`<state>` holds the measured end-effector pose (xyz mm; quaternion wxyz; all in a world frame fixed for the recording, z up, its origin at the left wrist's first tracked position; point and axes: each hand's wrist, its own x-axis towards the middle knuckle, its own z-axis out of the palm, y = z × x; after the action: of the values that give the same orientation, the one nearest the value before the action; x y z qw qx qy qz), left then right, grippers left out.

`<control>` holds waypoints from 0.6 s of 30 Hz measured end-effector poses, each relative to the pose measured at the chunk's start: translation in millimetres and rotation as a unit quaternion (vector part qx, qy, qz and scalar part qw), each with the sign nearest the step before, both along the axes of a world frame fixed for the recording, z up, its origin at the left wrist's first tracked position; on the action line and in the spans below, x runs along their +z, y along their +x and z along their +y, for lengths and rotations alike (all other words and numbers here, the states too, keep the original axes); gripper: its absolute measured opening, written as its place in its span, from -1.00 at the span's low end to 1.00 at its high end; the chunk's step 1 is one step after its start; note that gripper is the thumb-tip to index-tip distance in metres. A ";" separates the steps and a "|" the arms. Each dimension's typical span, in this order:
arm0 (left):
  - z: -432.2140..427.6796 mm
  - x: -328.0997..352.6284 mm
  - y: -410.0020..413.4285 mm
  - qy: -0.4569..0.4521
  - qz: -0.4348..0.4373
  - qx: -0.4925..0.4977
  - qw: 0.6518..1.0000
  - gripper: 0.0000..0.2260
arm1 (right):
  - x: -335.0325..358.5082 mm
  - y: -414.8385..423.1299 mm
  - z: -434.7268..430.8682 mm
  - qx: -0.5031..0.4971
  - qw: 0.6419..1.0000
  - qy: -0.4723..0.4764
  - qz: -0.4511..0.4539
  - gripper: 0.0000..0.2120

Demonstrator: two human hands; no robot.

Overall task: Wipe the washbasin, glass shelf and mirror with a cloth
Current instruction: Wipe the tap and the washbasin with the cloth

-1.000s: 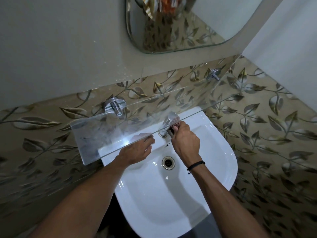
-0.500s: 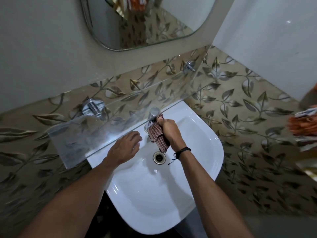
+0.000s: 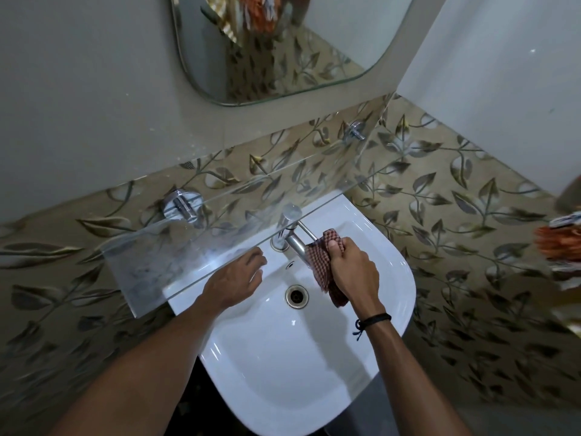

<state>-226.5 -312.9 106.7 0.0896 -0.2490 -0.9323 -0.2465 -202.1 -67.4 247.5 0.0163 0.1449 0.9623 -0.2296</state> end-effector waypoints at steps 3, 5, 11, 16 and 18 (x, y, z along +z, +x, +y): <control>-0.2 0.3 0.4 -0.006 -0.005 0.003 1.000 -0.83 | 7.9 1.2 -8.0 -0.014 0.996 0.022 0.089 -0.76; 0.2 0.3 1.2 -0.007 -0.004 0.007 1.000 -0.80 | 9.4 -3.5 -13.5 0.001 0.988 0.023 0.155 -0.74; 1.1 2.8 1.1 -0.017 -0.001 0.006 1.000 -0.76 | -26.0 -14.3 -27.1 0.145 0.981 0.081 0.104 -0.65; 0.7 6.8 1.6 -0.012 -0.002 0.007 1.000 -0.78 | -43.8 -8.9 -12.3 0.081 0.988 0.031 0.131 -0.84; 0.7 7.6 1.7 -0.012 -0.004 0.007 1.000 -0.79 | -53.1 -1.8 -1.6 0.054 0.989 -0.017 0.135 -0.84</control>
<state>-224.8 -312.2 114.3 0.0842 -0.2427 -0.9373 -0.2357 -203.9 -69.0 194.5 -0.0988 0.0597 0.9581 -0.2621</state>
